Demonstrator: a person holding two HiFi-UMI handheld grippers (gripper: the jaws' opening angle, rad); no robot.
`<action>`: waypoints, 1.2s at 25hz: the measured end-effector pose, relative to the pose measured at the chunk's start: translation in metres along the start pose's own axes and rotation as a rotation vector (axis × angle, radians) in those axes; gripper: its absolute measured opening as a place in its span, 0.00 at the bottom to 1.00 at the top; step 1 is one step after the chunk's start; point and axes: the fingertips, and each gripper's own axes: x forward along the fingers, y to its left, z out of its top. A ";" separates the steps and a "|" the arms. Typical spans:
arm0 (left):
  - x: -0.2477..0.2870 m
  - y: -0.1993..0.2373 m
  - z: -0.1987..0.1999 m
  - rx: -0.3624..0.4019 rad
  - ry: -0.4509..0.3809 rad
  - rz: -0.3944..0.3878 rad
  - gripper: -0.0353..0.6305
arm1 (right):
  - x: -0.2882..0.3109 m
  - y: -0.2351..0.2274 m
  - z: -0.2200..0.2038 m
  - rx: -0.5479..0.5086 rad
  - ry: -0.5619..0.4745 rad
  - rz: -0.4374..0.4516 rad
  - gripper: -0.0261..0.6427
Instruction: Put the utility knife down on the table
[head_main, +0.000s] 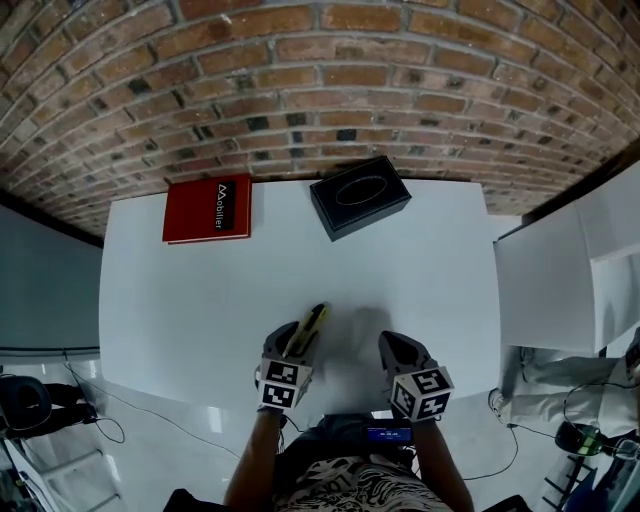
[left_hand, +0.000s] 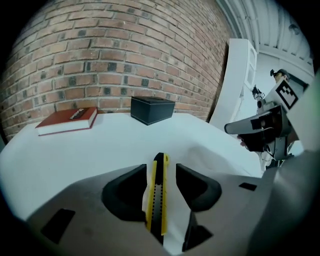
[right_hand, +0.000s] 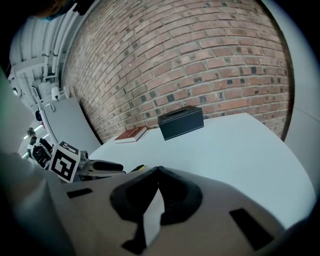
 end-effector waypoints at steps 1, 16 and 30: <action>-0.003 0.000 0.004 -0.009 -0.014 0.000 0.30 | -0.001 0.002 0.002 -0.006 -0.006 0.002 0.04; -0.078 -0.019 0.075 -0.110 -0.275 -0.006 0.11 | -0.047 0.038 0.036 -0.127 -0.144 0.025 0.04; -0.176 -0.035 0.118 -0.114 -0.493 0.049 0.08 | -0.111 0.082 0.071 -0.224 -0.331 0.002 0.04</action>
